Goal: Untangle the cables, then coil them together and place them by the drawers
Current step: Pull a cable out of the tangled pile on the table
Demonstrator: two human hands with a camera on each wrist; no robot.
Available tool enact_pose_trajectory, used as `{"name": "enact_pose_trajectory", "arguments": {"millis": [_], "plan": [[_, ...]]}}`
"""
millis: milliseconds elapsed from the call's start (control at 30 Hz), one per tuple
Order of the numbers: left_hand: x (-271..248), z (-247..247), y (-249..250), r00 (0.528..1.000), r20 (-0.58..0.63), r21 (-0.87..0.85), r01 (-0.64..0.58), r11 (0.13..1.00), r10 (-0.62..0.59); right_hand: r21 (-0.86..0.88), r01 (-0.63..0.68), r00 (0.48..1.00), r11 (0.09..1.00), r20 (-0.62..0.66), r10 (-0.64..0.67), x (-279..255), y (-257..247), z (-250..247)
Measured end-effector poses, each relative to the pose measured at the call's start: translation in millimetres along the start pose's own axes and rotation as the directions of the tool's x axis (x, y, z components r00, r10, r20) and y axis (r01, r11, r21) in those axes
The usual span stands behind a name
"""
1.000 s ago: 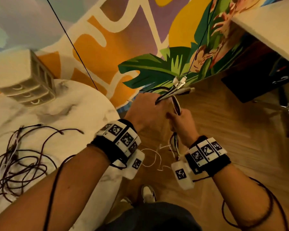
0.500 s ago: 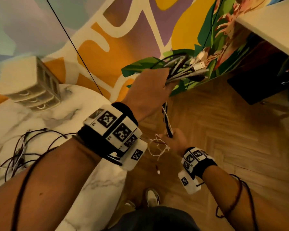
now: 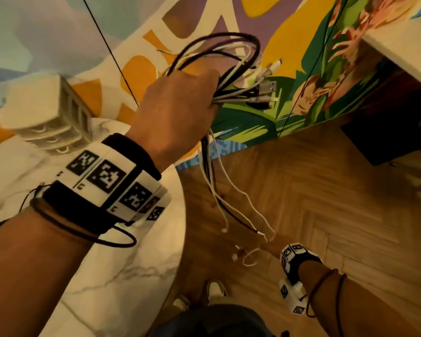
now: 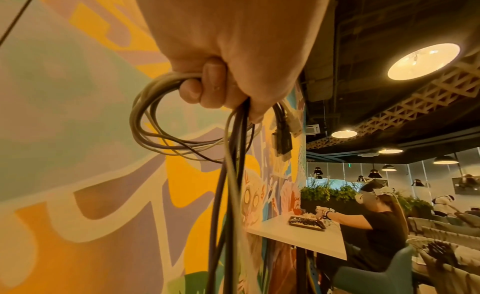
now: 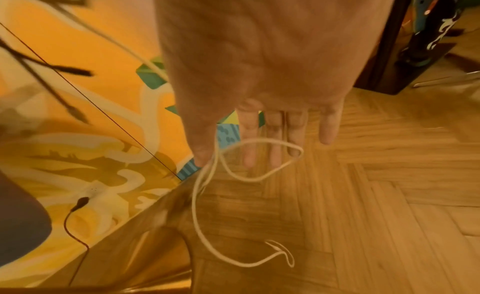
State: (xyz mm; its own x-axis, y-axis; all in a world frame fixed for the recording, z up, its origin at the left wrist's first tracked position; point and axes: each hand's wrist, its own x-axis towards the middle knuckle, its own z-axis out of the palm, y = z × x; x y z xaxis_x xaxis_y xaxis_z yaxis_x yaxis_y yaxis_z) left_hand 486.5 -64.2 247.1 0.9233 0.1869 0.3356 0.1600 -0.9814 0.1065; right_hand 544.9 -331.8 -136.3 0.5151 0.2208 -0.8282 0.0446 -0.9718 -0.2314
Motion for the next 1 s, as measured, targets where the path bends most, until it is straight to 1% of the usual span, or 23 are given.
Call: {"name": "enact_pose_trajectory", "arguments": {"millis": [67,133,167,200,267,300,367,400,467,533,567,600,633,667,700,733,767,800,833,867,900,933,1000], "plan": [[3,-1,-4,0.999,-0.028,0.006,0.016,1.000,-0.016,-0.112,-0.108,0.994,0.988,-0.004,0.108,20,31,12],[5,-1,-7,0.998,-0.054,0.001,0.025,1.000,-0.025,-0.149,-0.147,0.989,0.978,0.004,0.149,27,49,10],[5,-1,-8,0.998,-0.061,0.000,0.022,1.000,-0.022,-0.099,-0.131,0.991,0.986,0.015,0.133,15,44,5],[5,0,-9,0.998,-0.066,0.001,0.019,1.000,-0.019,0.015,-0.124,0.992,0.992,0.004,0.124,-7,31,-4],[5,4,-11,0.998,-0.058,0.007,0.016,1.000,-0.016,0.261,-0.155,0.986,0.953,-0.018,0.165,-16,30,-9],[5,7,-12,0.999,-0.046,0.013,0.018,1.000,-0.018,0.423,-0.175,0.979,0.889,-0.024,0.204,-14,35,-10],[4,12,-14,1.000,-0.012,0.027,0.027,0.999,-0.027,0.612,-0.230,0.950,0.757,-0.027,0.310,-2,50,-7],[5,15,-15,0.999,0.000,0.031,0.035,0.999,-0.035,0.691,-0.229,0.946,0.686,-0.009,0.325,-6,50,-9],[4,21,-19,0.998,0.008,0.031,0.058,0.998,-0.059,0.863,-0.151,0.958,0.482,0.008,0.286,-10,44,-13],[3,25,-24,0.997,0.011,0.032,0.078,0.996,-0.079,0.958,-0.089,0.962,0.273,0.011,0.273,-19,36,-23],[2,27,-25,0.997,0.018,0.030,0.080,0.996,-0.081,0.987,-0.056,0.953,0.152,0.008,0.303,-23,39,-26],[0,29,-26,0.996,0.022,0.024,0.081,0.996,-0.081,0.995,-0.058,0.937,0.085,0.025,0.347,-31,43,-30],[-1,31,-27,0.996,0.024,0.013,0.082,0.997,-0.083,0.995,-0.088,0.920,0.046,0.064,0.386,-38,51,-34],[-2,32,-26,0.996,0.023,-0.001,0.086,0.996,-0.086,0.983,-0.153,0.909,0.101,0.100,0.405,-54,52,-38],[-2,34,-26,0.996,0.018,-0.018,0.089,0.996,-0.089,0.962,-0.199,0.913,0.188,0.112,0.393,-66,53,-40],[-3,35,-25,0.996,0.012,-0.037,0.089,0.995,-0.088,0.903,-0.248,0.923,0.350,0.110,0.369,-81,50,-42],[-2,36,-23,0.996,0.006,-0.057,0.086,0.995,-0.086,0.720,-0.319,0.930,0.616,0.114,0.348,-94,44,-41],[-2,37,-22,0.997,0.000,-0.081,0.080,0.994,-0.080,0.427,-0.344,0.936,0.836,0.083,0.343,-106,36,-40],[-1,37,-20,0.997,-0.007,-0.107,0.074,0.992,-0.075,0.147,-0.319,0.947,0.936,0.026,0.319,-108,32,-35],[1,37,-19,0.997,-0.014,-0.133,0.071,0.989,-0.074,0.025,-0.306,0.952,0.952,0.022,0.305,-112,27,-30],[2,36,-18,0.997,-0.022,-0.156,0.072,0.985,-0.077,-0.026,-0.279,0.960,0.960,0.032,0.279,-114,25,-24],[4,36,-18,0.996,-0.033,-0.173,0.074,0.982,-0.081,-0.010,-0.260,0.965,0.966,0.027,0.260,-115,22,-18],[6,35,-19,0.995,-0.056,-0.189,0.070,0.979,-0.082,0.129,-0.265,0.964,0.956,0.005,0.267,-114,19,-10]]}}
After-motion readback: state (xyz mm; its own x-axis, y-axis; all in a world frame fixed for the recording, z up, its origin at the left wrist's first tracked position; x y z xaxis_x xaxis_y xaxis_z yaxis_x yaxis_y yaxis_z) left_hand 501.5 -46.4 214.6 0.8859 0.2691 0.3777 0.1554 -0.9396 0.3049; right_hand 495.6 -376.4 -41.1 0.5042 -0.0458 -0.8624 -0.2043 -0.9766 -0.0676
